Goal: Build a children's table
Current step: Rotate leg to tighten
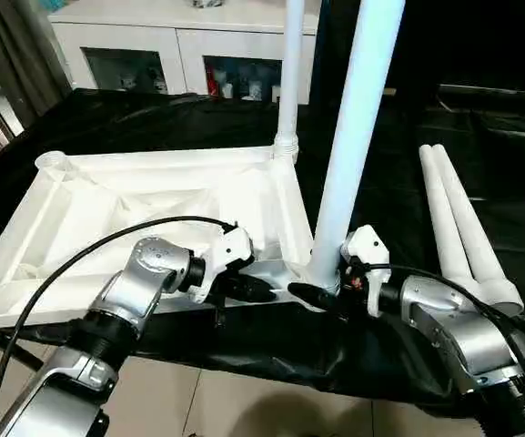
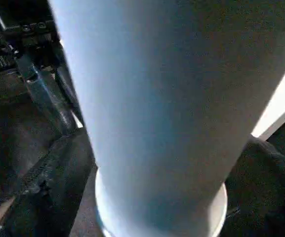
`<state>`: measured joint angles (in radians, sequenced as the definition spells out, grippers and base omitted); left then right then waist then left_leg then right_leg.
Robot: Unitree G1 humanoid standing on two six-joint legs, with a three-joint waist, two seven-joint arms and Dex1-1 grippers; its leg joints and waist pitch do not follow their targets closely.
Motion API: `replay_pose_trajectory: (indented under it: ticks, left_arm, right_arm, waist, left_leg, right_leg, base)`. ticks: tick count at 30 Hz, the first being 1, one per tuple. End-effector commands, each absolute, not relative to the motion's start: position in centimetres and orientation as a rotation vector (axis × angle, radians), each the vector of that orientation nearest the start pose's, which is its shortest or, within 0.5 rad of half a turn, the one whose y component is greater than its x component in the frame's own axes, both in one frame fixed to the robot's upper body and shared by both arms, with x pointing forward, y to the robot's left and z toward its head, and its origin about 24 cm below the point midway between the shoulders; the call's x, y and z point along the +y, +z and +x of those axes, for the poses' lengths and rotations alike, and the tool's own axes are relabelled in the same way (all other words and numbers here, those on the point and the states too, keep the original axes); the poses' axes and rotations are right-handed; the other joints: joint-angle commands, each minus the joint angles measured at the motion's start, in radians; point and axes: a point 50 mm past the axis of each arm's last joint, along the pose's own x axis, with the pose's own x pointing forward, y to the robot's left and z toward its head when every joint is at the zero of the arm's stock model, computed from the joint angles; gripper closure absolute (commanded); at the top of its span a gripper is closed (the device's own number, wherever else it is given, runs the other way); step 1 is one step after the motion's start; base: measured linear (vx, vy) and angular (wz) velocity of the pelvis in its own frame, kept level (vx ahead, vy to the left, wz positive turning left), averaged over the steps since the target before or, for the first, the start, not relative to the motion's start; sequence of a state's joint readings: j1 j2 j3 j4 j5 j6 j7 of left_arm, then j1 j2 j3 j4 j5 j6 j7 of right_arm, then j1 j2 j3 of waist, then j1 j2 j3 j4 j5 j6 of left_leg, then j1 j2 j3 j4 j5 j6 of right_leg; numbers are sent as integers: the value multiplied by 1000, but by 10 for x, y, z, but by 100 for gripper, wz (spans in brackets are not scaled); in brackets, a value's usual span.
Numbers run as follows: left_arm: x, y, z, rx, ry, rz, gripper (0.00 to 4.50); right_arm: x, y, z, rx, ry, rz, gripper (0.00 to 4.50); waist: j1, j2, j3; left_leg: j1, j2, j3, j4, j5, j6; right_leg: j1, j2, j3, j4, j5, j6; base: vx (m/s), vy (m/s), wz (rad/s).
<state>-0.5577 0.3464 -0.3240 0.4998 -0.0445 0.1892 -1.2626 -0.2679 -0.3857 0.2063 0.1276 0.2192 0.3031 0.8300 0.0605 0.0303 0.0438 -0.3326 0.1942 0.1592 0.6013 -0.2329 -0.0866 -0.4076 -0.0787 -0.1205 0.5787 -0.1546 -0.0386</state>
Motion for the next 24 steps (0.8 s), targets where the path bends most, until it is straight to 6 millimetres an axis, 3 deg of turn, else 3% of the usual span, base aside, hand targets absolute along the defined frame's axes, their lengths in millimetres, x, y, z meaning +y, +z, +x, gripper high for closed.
replay_pose_trajectory:
  ticks: [1, 8, 15, 18, 20, 21, 23, 24]
  left_arm:
    - [109, 65, 304, 373, -1493, 269, 450]
    - [111, 65, 305, 381, -1479, 270, 450]
    - [107, 63, 310, 373, -1424, 265, 450]
    - [101, 60, 326, 370, -1243, 269, 450]
    - [99, 58, 330, 371, -1190, 267, 450]
    - [95, 57, 336, 368, -1130, 259, 450]
    - [85, 57, 346, 362, -1015, 230, 450]
    - [74, 57, 353, 356, -922, 220, 450]
  right_arm:
    - [-135, 49, 278, 318, 999, -142, 83]
    - [-136, 46, 278, 321, 985, -160, 148]
    - [-137, 40, 280, 322, 894, -140, 174]
    - [-137, 30, 289, 318, 682, -67, 177]
    - [-137, 27, 290, 322, 623, -50, 177]
    - [-136, 22, 293, 335, 535, -12, 178]
    - [-133, 16, 297, 351, 403, 6, 178]
    - [-129, 11, 300, 367, 304, 22, 178]
  waist:
    - [-1, -16, -62]
    - [-2, -13, -62]
    - [-5, -12, -63]
    - [-12, -10, -64]
    - [-10, -14, -65]
    - [-9, -10, -67]
    - [-11, -12, -66]
    - [-11, -7, -64]
  left_leg:
    - [-17, 31, 0, -69, -46, 96]
    - [-16, 30, 0, -69, -55, 88]
    - [-18, 29, 0, -69, -49, 85]
    - [-18, 27, 1, -67, -44, 79]
    - [-17, 23, 1, -67, -39, 65]
    - [-16, 25, -1, -68, -33, 63]
    - [-17, 19, 2, -66, -28, 67]
    - [-13, 18, 4, -66, -33, 60]
  right_leg:
    - [70, -71, 61, -60, -269, -152]
    - [69, -71, 60, -64, -298, -137]
    - [70, -70, 60, -63, -275, -146]
    - [66, -68, 60, -64, -271, -148]
    - [70, -70, 58, -67, -284, -141]
    - [72, -69, 59, -62, -272, -140]
    - [70, -67, 59, -67, -272, -133]
    - [67, -67, 58, -73, -294, -132]
  base:
    - [0, 0, 0]
    - [0, 0, 0]
    - [0, 0, 0]
    - [0, 0, 0]
    - [0, 0, 0]
    - [0, 0, 0]
    - [0, 0, 0]
    - [0, 0, 0]
